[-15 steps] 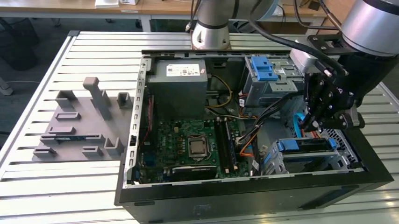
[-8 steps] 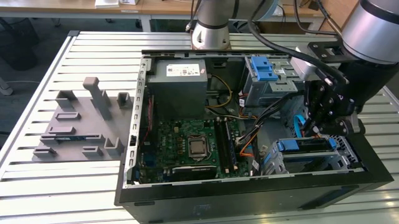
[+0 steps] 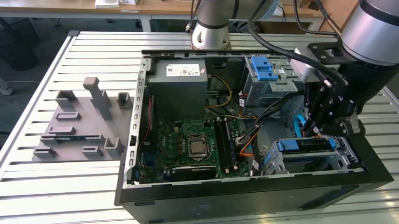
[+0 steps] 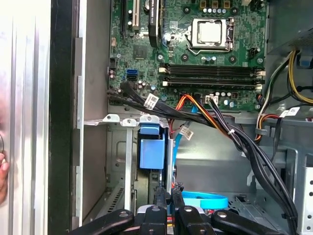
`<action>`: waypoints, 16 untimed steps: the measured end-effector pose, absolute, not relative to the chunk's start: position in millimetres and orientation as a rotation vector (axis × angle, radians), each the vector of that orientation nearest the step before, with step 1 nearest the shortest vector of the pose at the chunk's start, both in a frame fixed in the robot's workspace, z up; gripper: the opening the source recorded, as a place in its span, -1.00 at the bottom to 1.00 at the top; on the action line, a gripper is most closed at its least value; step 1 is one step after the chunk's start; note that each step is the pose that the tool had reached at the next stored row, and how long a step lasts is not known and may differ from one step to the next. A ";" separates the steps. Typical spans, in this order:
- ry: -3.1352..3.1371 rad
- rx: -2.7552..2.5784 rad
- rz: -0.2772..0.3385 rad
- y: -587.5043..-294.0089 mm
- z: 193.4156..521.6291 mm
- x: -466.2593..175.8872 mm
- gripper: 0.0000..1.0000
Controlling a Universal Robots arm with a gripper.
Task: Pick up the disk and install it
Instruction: 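Insert the second disk wire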
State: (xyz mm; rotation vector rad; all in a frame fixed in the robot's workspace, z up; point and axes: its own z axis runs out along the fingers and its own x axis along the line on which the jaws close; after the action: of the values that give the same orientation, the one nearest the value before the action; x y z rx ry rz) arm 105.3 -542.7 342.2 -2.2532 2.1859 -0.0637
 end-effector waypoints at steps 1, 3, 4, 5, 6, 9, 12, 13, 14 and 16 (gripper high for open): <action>2.184 -2.251 -0.063 -543.0 342.0 105.1 -0.68; 2.178 -2.245 -0.052 -544.4 341.3 105.0 -0.68; 2.174 -2.240 -0.042 -545.6 340.8 105.0 -0.68; 2.170 -2.235 -0.033 -546.9 340.4 104.9 -0.68; 2.166 -2.230 -0.023 -548.4 339.9 104.9 -0.68; 2.153 -2.216 0.004 -552.5 338.7 104.9 -0.68; 2.149 -2.212 0.012 -555.0 338.6 104.9 -0.68; 2.149 -2.212 0.011 -555.8 338.6 104.9 -0.68; 2.149 -2.212 0.012 -556.9 338.5 104.9 -0.68; 2.148 -2.212 0.011 -559.2 338.1 104.9 -0.68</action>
State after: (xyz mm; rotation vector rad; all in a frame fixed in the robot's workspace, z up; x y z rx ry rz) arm 104.9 -559.2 338.1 -2.2118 2.1485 0.0114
